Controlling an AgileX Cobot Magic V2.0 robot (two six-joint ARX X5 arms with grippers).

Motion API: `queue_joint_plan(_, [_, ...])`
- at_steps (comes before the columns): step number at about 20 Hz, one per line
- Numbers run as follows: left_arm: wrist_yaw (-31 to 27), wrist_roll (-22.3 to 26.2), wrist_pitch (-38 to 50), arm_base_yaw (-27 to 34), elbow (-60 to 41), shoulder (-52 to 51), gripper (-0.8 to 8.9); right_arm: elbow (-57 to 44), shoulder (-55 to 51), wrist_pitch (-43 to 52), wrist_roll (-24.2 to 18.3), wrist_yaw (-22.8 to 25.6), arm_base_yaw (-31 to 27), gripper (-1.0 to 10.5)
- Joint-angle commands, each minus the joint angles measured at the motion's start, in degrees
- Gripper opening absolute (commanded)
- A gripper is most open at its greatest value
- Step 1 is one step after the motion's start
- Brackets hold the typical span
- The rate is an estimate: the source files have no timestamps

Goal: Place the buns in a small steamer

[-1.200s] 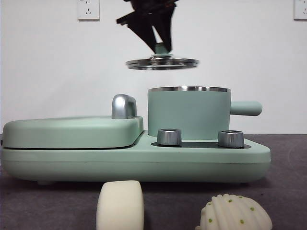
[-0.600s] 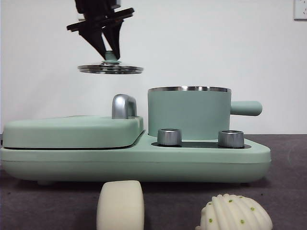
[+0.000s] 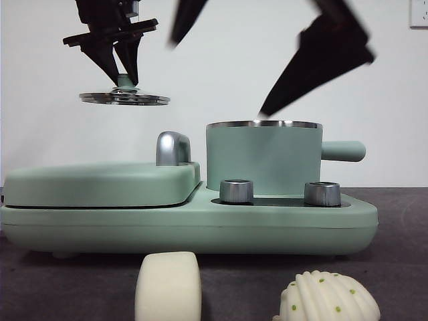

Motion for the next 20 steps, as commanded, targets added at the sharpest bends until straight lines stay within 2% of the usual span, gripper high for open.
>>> queue_joint_plan(1, [0.0, -0.2, -1.5, 0.3, 0.7, 0.6, 0.15, 1.8, 5.9, 0.2, 2.8, 2.4, 3.4, 4.9])
queue_joint_plan(5, [0.1, -0.2, -1.5, 0.8, 0.7, 0.6, 0.15, 1.8, 14.4, 1.7, 3.4, 3.4, 6.5, 4.9])
queue_joint_plan(11, [0.1, -0.2, -1.4, 0.9, 0.7, 0.6, 0.15, 1.8, 21.0, 4.5, 3.3, 5.6, 8.1, 4.8])
queue_joint_plan(15, [0.1, -0.2, -1.4, 0.9, 0.7, 0.6, 0.15, 1.8, 23.5, 5.7, 3.1, 6.0, 8.0, 3.8])
queue_joint_plan(18, [0.1, -0.2, -1.4, 0.9, 0.7, 0.6, 0.15, 1.8, 23.7, 7.1, 3.1, 6.1, 8.1, 2.3])
queue_joint_plan(20, [0.1, -0.2, -1.4, 0.9, 0.7, 0.6, 0.15, 1.8, 23.7, 7.0, 3.1, 6.2, 8.0, 1.8])
